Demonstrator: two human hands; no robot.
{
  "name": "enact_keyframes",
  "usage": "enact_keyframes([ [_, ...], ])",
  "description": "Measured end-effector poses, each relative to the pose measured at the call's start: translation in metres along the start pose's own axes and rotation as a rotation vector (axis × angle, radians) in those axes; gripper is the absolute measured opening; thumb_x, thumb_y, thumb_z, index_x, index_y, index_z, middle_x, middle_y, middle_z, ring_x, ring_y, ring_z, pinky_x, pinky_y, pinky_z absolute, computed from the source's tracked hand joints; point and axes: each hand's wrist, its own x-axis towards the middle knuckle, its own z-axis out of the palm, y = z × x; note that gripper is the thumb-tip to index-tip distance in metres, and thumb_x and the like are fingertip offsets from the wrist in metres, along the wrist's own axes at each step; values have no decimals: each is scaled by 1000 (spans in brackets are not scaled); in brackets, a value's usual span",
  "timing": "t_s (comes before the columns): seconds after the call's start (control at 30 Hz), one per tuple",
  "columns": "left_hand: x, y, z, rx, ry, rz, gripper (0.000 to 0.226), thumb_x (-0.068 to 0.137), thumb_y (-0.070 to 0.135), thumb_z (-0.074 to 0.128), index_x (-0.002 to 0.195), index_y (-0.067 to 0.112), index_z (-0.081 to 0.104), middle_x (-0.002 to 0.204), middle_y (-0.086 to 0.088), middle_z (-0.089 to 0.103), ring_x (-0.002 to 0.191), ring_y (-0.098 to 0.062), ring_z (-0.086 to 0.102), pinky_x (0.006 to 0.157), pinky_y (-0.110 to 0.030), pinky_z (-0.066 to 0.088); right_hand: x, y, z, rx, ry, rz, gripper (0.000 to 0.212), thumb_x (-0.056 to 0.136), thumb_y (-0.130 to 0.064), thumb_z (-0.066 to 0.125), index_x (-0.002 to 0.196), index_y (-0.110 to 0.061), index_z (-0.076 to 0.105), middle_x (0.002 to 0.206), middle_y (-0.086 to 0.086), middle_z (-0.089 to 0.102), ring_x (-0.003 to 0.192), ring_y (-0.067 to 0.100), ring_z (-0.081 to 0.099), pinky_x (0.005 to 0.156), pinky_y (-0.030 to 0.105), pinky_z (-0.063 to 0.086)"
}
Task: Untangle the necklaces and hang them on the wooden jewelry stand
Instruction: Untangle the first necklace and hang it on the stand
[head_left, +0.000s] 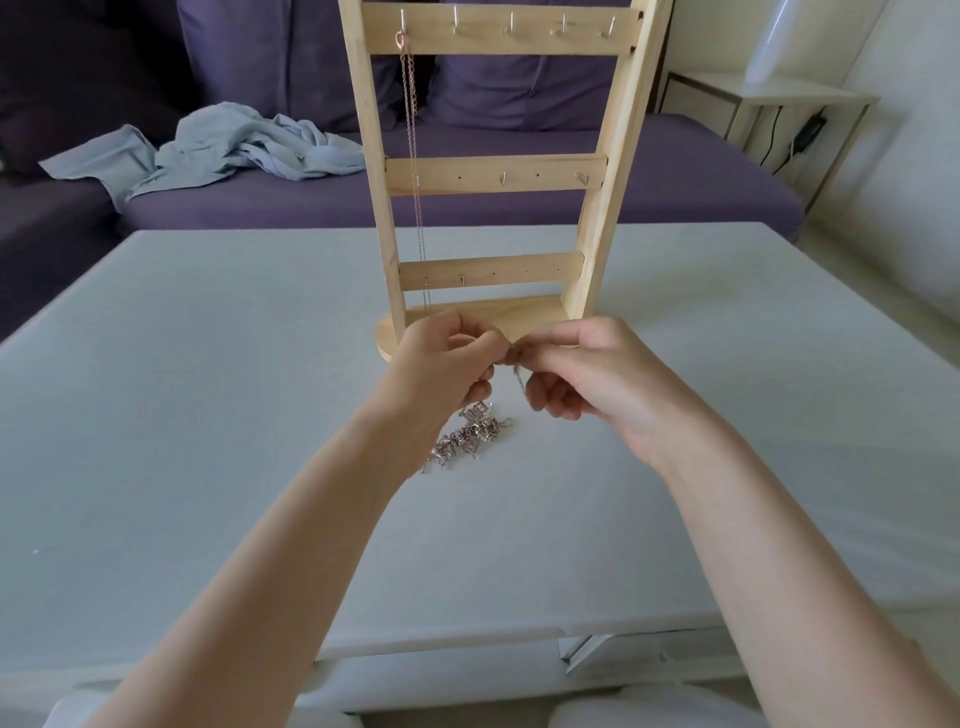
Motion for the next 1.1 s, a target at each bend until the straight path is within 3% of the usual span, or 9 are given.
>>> enact_keyframes([
  [0.3,-3,-3,7,356,-23,99,17,84,8,57,72,19,59,52,12,49,51,-9,43,49,-17,35,-2,-3,-1,273,96,33,18,89,-4,53,72,-7,54,45,2,55,44,13,40,46,21,30],
  [0.43,-2,-1,3,180,-59,19,22,87,4,54,71,15,62,59,5,47,53,-10,41,57,-21,37,0,-4,-2,393,117,3,24,91,-4,52,67,-9,51,45,2,52,40,12,37,45,22,27],
  [0.57,-5,3,2,-39,-118,-81,16,89,2,54,77,11,61,72,0,56,58,-7,47,49,-13,39,2,-2,-3,437,142,3,16,91,-2,52,79,-11,48,44,-1,49,39,11,36,43,21,26],
  [0.73,-5,10,0,-337,-147,-155,15,89,6,55,78,9,63,76,-2,64,58,-7,51,44,-15,36,3,-2,-3,436,112,0,12,92,-2,51,85,-11,47,43,-1,48,39,10,37,42,20,26],
  [0.97,-2,9,-4,-464,-98,-174,13,91,4,50,82,5,59,70,-1,61,53,-5,49,41,-13,31,0,-3,-2,365,-16,6,14,91,-3,52,81,-13,49,49,3,56,45,15,40,41,19,30],
  [1.1,-1,6,-4,-248,40,-53,17,93,3,48,77,7,53,66,-1,59,51,-7,46,43,-14,36,-4,-4,-1,275,-118,16,15,91,-9,56,77,-13,50,56,6,62,44,14,43,41,17,33],
])
